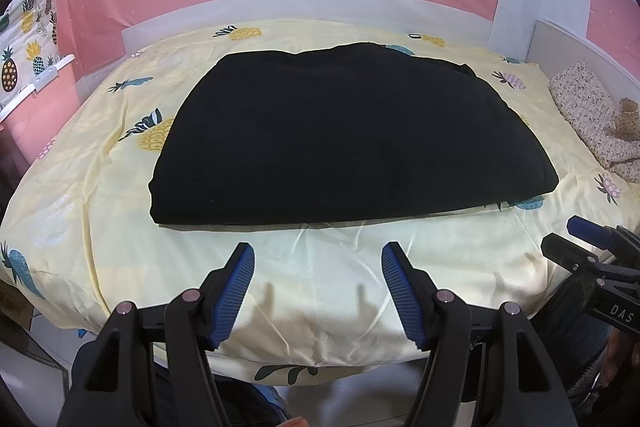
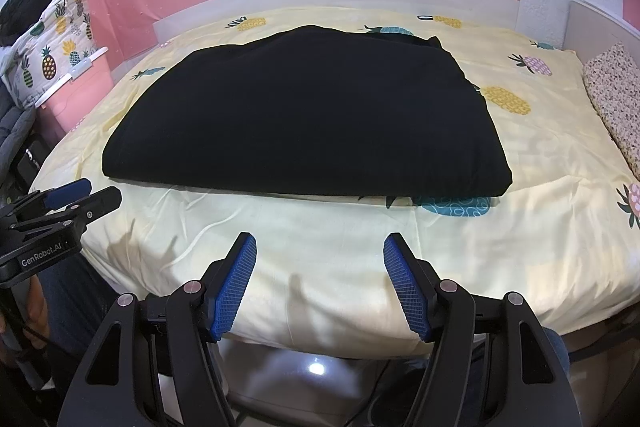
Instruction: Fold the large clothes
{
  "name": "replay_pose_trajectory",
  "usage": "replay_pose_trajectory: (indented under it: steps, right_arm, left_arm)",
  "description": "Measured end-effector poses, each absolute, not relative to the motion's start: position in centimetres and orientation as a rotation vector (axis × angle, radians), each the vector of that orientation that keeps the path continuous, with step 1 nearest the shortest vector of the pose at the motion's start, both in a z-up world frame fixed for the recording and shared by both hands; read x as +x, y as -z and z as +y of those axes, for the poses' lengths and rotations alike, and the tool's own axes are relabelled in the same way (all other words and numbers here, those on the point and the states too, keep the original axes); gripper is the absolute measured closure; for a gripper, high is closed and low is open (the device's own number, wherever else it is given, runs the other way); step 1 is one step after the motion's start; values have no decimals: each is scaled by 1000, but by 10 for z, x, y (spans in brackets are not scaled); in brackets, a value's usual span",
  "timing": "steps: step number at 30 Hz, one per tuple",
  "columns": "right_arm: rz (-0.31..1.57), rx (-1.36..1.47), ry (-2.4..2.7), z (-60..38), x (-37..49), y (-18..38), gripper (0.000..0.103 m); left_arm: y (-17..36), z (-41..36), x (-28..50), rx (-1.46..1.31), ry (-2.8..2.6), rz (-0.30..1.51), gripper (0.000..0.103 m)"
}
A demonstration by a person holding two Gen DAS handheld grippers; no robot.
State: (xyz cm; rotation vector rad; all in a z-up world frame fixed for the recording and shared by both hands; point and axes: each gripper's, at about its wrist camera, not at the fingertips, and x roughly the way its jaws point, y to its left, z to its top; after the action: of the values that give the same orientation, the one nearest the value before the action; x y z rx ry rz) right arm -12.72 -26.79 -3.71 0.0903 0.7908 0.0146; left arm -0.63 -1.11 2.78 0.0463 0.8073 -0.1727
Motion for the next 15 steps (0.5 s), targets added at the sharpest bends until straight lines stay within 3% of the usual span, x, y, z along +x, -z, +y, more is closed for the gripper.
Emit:
replay_pose_trajectory:
  steps: [15]
  right_arm:
    - [790, 90, -15, -268, -127, 37, 37]
  left_arm:
    - [-27, -13, -5, 44, 167, 812, 35]
